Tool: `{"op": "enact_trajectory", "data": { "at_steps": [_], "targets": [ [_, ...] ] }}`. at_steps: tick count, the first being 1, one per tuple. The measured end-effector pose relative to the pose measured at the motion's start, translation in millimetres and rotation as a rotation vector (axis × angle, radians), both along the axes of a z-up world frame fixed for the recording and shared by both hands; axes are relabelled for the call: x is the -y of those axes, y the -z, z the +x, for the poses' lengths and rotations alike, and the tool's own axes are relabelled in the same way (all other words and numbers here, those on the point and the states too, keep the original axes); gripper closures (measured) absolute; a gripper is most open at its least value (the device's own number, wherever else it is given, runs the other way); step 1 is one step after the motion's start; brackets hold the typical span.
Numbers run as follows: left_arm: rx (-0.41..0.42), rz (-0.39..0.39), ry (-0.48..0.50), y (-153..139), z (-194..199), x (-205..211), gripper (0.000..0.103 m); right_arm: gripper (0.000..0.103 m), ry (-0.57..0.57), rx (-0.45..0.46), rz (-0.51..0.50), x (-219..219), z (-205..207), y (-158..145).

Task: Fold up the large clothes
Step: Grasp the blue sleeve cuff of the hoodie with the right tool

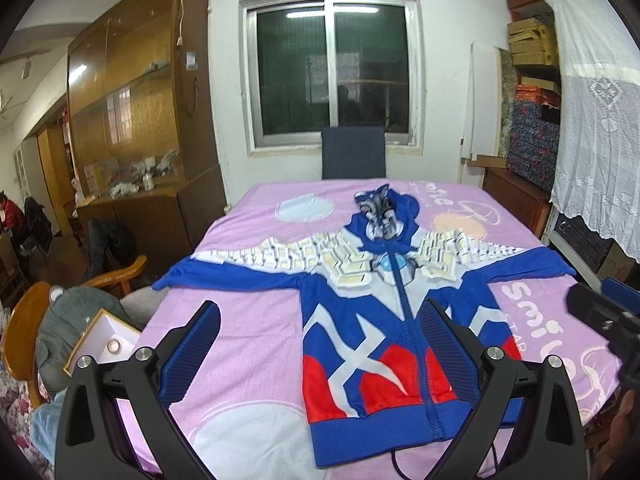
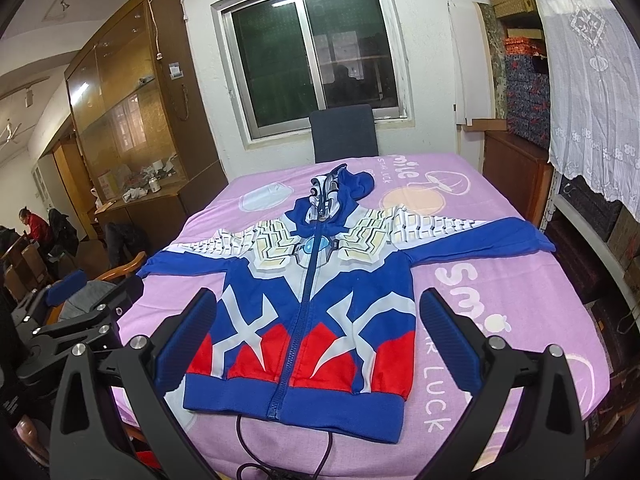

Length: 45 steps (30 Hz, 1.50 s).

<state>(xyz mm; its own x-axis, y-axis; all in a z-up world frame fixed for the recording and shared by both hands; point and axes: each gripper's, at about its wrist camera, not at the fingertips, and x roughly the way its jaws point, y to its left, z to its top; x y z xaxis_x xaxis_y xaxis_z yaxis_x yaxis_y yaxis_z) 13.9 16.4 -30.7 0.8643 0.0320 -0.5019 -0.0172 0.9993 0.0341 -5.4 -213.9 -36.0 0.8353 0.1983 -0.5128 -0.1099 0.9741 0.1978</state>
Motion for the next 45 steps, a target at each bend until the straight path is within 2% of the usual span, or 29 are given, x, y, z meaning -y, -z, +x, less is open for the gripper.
{"op": "enact_trajectory", "data": {
  "at_steps": [9,12,16,20,23,27,29,30,31,34,37,40,42,45],
  "targets": [
    [-0.120,-0.007,-0.054,33,48,-25,0.003,0.004,0.010,-0.086,0.074,23,37,27],
    [-0.158,-0.009,-0.057,42,70,-30,0.003,0.004,0.027,-0.117,0.142,46,58,34],
    [-0.209,-0.040,-0.054,52,104,-33,0.003,0.004,0.122,-0.174,0.214,95,89,45],
    [-0.252,-0.042,-0.023,65,138,-20,0.003,0.004,0.262,-0.211,0.363,170,106,68],
    [-0.282,0.014,0.009,80,164,5,0.003,0.004,0.328,-0.209,0.483,220,111,90],
    [-0.304,0.072,0.049,101,197,38,0.003,0.004,0.387,-0.219,0.636,265,126,118],
    [-0.312,0.088,0.047,111,209,46,0.003,0.007,0.400,-0.222,0.705,279,139,130],
    [-0.315,0.094,0.043,115,214,48,0.003,0.013,0.403,-0.225,0.721,282,145,133],
    [-0.323,0.104,0.034,123,221,50,0.003,0.022,0.406,-0.227,0.725,285,152,137],
    [-0.365,0.113,0.012,143,233,49,0.003,0.031,0.428,-0.245,0.697,290,180,145],
    [-0.420,0.086,0.003,162,242,41,0.003,0.033,0.478,-0.269,0.678,295,202,155],
    [-0.436,-0.016,0.013,167,245,26,0.003,0.033,0.558,-0.286,0.663,303,216,164],
    [-0.438,-0.056,0.016,168,246,20,0.003,0.034,0.586,-0.269,0.675,310,220,168],
    [-0.436,-0.038,0.014,169,247,24,0.003,0.034,0.621,-0.255,0.674,317,229,169]
  ]
}}
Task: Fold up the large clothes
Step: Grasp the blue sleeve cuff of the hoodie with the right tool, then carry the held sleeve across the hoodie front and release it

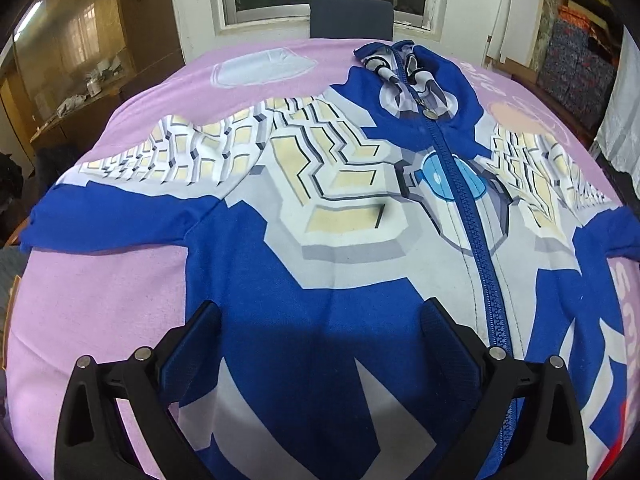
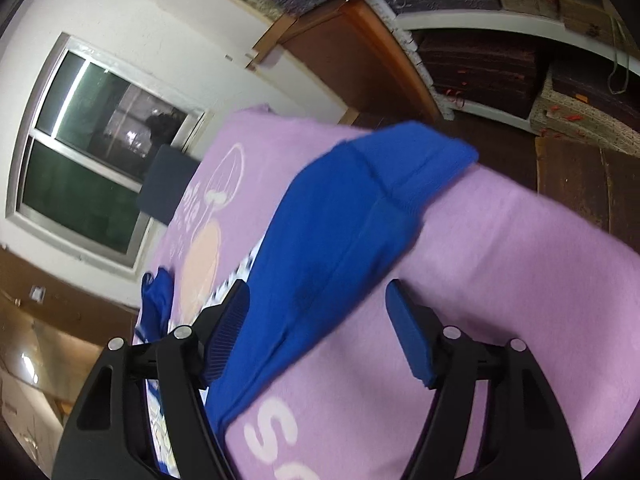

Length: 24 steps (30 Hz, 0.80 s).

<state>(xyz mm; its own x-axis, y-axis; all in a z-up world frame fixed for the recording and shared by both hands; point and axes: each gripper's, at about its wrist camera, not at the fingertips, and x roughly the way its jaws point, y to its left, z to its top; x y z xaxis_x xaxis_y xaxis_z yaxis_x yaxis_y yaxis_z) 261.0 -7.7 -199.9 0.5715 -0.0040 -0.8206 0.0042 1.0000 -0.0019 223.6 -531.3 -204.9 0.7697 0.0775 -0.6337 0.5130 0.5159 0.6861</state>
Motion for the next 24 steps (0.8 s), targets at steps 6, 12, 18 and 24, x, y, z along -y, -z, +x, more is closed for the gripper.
{"op": "enact_trajectory", "data": {
  "at_steps": [6,12,18,24],
  "targets": [
    [-0.001,-0.006,0.000,0,0,-1,0.003,0.042,0.054,0.021,-0.081,1,16,0],
    [-0.007,-0.003,0.010,-1,-1,-1,0.003,0.090,0.077,0.027,-0.007,22,4,15],
    [-0.068,0.019,-0.020,-13,13,-20,0.003,0.094,0.063,0.067,-0.144,9,-5,-10],
    [-0.010,0.124,-0.105,-27,44,-51,0.003,0.095,0.000,0.095,-0.385,-31,-3,-46]
  ]
}}
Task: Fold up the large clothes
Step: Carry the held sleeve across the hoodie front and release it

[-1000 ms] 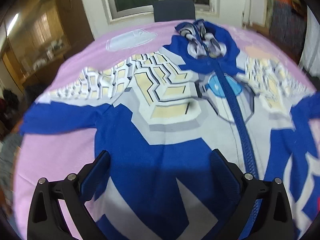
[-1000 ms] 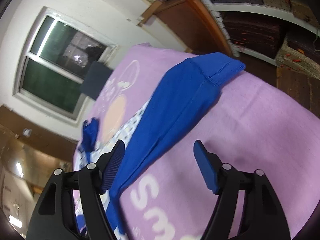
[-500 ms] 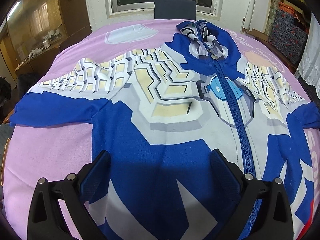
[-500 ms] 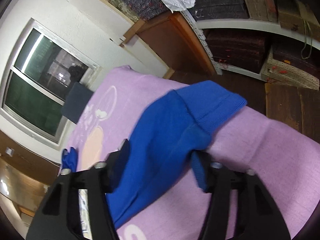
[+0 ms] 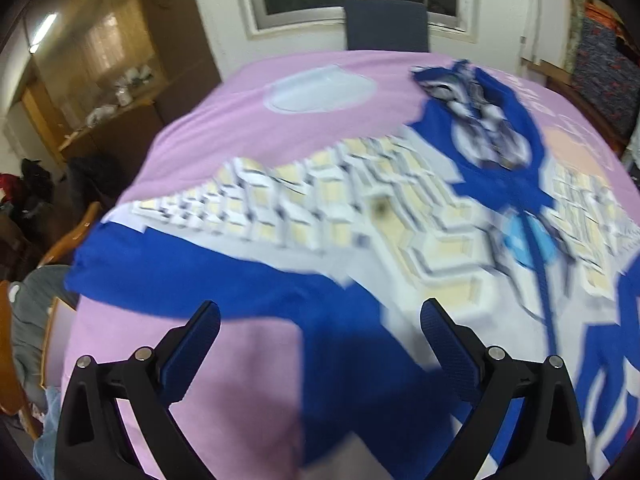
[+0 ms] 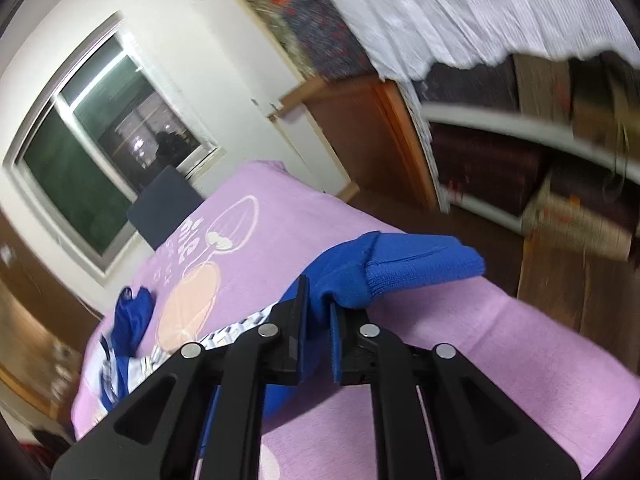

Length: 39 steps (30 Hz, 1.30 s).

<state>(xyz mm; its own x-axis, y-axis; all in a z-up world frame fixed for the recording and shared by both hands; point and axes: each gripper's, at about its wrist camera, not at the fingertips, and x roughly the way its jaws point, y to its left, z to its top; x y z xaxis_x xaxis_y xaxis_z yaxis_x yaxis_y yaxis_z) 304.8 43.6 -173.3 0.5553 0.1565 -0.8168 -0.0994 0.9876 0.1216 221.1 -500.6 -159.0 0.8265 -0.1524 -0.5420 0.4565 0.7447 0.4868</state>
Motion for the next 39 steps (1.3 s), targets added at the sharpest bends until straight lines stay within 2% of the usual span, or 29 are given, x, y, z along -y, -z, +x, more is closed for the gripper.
{"op": "enact_trajectory", "data": {
  "at_steps": [3,5,7,12,16,22,27,29,30,31,33,36,39],
  "targets": [
    [-0.024,-0.007,-0.015,20,12,-7,0.003,0.095,-0.054,0.006,-0.060,-25,2,-15],
    [0.028,-0.054,-0.017,24,10,-12,0.003,0.095,-0.097,0.000,-0.119,-49,7,-28],
    [0.018,-0.106,-0.016,26,13,-19,0.003,0.095,-0.135,0.001,-0.159,-71,12,-39],
    [0.021,-0.104,-0.001,26,14,-20,0.003,0.095,-0.242,0.014,-0.232,-133,33,-65],
    [0.019,-0.102,0.008,26,15,-19,0.003,0.095,-0.336,0.003,-0.280,-190,51,-73],
    [0.011,-0.100,0.026,26,12,-21,0.003,0.095,-0.474,-0.032,-0.318,-262,69,-64],
    [0.011,-0.099,0.028,26,12,-21,0.003,0.095,-0.628,-0.135,-0.367,-328,85,-28],
    [0.012,-0.099,0.030,26,13,-21,0.003,0.091,-0.692,-0.214,-0.390,-346,91,-9],
    [0.014,-0.100,0.032,26,12,-21,0.003,0.085,-0.726,-0.268,-0.398,-352,95,3],
    [0.015,-0.100,0.035,26,13,-21,0.003,0.073,-0.752,-0.311,-0.400,-358,97,13],
    [0.015,-0.100,0.039,26,13,-21,0.003,0.062,-0.779,-0.369,-0.413,-363,95,30],
    [0.016,-0.099,0.041,26,13,-21,0.003,0.055,-0.809,-0.344,-0.410,-362,79,26],
    [0.016,-0.099,0.041,26,13,-21,0.003,0.051,-0.818,-0.266,-0.366,-345,55,8]
  ]
}}
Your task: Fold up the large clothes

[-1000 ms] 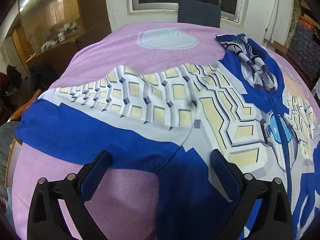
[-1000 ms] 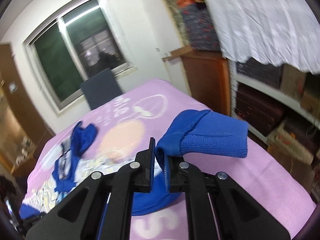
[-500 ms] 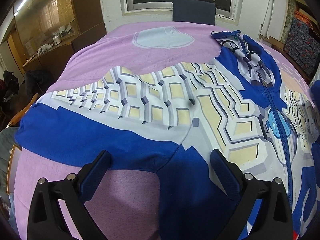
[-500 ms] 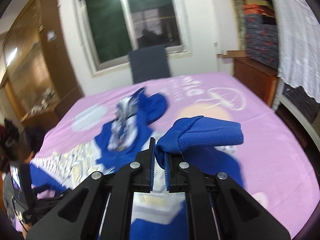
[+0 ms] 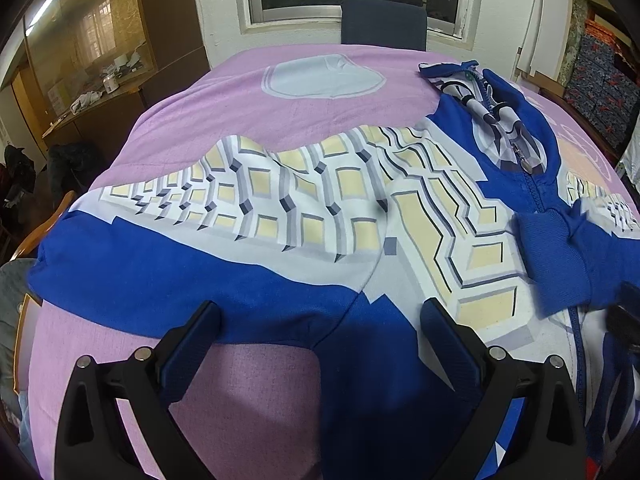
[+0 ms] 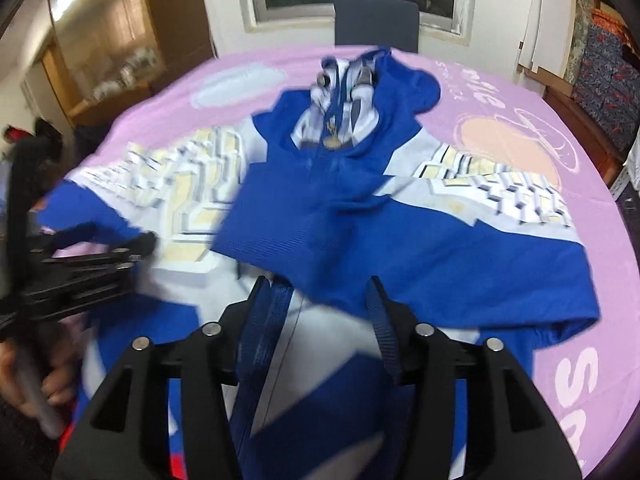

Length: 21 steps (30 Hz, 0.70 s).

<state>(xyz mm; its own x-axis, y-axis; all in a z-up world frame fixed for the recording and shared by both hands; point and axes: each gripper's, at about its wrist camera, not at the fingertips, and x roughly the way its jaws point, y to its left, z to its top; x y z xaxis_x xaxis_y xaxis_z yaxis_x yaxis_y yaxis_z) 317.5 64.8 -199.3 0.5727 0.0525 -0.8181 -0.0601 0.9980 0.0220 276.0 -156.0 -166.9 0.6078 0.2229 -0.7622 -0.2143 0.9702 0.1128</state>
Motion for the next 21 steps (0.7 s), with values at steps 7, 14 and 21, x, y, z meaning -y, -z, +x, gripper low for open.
{"op": "enact_trajectory", "data": {
  "at_steps": [7,14,21],
  "targets": [
    [-0.022,-0.070,0.020,-7,-6,-1,0.003,0.050,0.139,0.113,0.091,80,-36,-41],
    [-0.055,-0.227,0.239,-42,0,49,0.003,0.051,0.259,0.136,0.300,156,-33,-41],
    [-0.203,-0.363,0.291,-15,36,94,0.012,0.051,0.271,0.175,0.435,177,-26,-39]
  ]
}}
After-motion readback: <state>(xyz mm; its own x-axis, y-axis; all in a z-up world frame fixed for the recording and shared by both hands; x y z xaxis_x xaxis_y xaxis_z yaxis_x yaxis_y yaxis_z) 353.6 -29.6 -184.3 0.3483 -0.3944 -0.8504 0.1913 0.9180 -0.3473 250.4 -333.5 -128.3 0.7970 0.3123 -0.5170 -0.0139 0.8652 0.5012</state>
